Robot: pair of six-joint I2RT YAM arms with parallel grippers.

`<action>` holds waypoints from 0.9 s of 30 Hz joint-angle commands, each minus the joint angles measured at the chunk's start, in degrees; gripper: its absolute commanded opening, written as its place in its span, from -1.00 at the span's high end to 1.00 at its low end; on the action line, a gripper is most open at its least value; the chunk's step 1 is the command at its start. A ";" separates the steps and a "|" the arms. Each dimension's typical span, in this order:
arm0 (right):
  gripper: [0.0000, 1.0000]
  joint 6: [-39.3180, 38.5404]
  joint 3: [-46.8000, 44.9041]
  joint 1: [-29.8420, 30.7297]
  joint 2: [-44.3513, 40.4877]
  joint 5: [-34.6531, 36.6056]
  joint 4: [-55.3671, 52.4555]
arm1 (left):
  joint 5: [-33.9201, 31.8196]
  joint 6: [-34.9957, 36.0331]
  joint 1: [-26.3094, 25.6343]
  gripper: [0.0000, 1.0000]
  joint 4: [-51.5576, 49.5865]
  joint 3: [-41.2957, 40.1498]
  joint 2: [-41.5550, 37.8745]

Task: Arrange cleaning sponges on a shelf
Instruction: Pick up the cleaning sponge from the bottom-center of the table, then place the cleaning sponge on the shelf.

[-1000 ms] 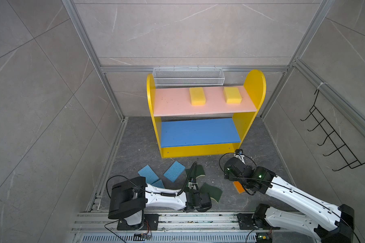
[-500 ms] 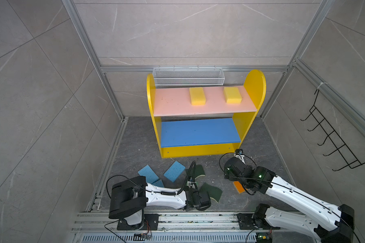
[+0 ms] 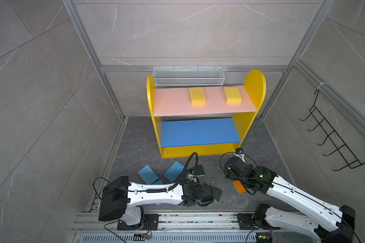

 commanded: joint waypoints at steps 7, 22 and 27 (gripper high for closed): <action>-0.86 -3.91 3.47 -0.66 -1.29 1.79 0.07 | -12.81 9.02 0.32 -0.18 -21.34 19.72 -6.63; -0.77 -13.96 6.16 -0.71 -0.99 -11.65 6.65 | -28.04 29.32 3.26 -0.11 -17.72 41.63 -11.83; -0.78 -14.87 5.25 -0.72 -4.72 -14.86 9.00 | -24.77 41.47 10.19 -0.11 -9.25 47.00 -11.25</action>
